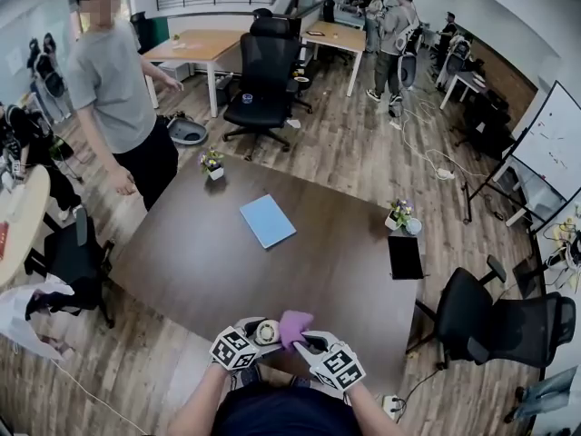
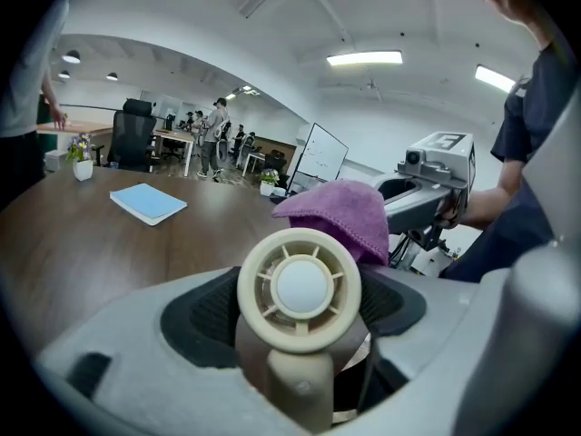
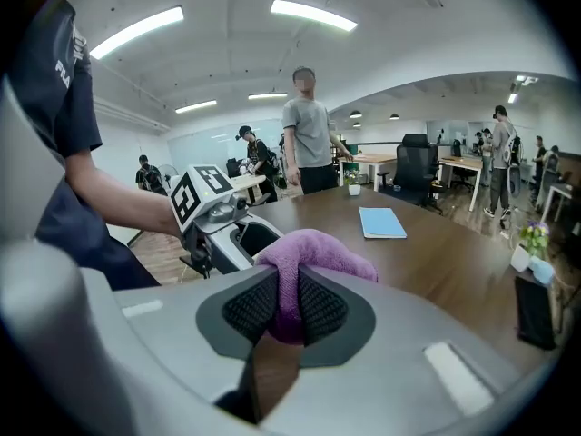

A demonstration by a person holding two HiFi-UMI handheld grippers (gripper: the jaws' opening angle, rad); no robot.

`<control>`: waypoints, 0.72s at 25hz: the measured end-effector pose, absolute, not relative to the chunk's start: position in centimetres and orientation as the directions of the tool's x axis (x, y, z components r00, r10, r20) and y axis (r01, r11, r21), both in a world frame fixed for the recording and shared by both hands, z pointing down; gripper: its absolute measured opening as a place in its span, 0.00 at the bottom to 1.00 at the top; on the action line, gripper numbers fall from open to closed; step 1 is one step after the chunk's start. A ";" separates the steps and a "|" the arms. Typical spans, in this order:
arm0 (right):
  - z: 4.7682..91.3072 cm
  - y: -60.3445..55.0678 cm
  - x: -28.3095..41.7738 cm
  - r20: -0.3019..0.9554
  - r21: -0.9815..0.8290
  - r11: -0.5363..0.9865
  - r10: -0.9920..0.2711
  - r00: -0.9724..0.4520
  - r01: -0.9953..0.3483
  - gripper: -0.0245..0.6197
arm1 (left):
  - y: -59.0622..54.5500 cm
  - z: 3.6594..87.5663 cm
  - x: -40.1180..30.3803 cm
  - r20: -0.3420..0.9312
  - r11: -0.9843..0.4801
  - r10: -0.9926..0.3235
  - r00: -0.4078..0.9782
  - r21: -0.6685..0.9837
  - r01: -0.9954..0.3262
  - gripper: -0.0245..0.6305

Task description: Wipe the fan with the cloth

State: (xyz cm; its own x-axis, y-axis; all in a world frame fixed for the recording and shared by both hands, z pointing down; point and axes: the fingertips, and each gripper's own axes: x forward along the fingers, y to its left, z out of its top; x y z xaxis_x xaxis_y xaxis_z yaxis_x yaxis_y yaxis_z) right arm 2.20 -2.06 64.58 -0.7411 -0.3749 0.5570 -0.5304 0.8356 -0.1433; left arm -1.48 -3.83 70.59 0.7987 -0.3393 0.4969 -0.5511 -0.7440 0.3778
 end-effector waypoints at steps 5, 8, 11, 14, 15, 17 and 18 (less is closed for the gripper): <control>65.9 -1.7 3.0 0.593 -0.139 0.831 -0.366 -0.717 -0.538 0.14 | -3.5 72.3 -1.9 0.539 -0.733 -0.337 0.772 0.365 -0.574 0.61; 66.7 -1.5 3.3 0.610 -0.138 0.825 -0.366 -0.703 -0.549 0.14 | -3.2 73.6 -2.1 0.581 -0.738 -0.324 0.747 0.339 -0.584 0.61; 67.5 -1.2 3.3 0.627 -0.137 0.824 -0.358 -0.692 -0.550 0.14 | -2.7 74.7 -2.4 0.627 -0.757 -0.306 0.716 0.295 -0.582 0.61; 68.3 -1.0 3.4 0.642 -0.144 0.822 -0.346 -0.684 -0.551 0.14 | -2.6 75.6 -2.5 0.638 -0.748 -0.303 0.708 0.301 -0.591 0.61; 68.6 -0.9 3.6 0.650 -0.142 0.820 -0.346 -0.677 -0.555 0.14 | -2.6 75.8 -2.5 0.637 -0.743 -0.305 0.708 0.306 -0.595 0.61; 69.3 -1.0 3.9 0.668 -0.132 0.816 -0.346 -0.659 -0.563 0.14 | -2.7 76.1 -2.6 0.637 -0.740 -0.308 0.707 0.307 -0.599 0.61; 69.5 -1.0 4.1 0.675 -0.131 0.814 -0.344 -0.653 -0.565 0.14 | -2.7 76.1 -2.6 0.639 -0.742 -0.307 0.705 0.303 -0.598 0.61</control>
State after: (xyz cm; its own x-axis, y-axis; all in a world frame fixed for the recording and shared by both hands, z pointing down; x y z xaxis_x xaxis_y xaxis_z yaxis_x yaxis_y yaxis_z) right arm 4.13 -1.00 69.53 -0.6526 -0.3444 0.6749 -0.5655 0.8143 -0.1313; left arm -2.57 -2.70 76.13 0.7049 -0.3071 0.6394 -0.5982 -0.7417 0.3033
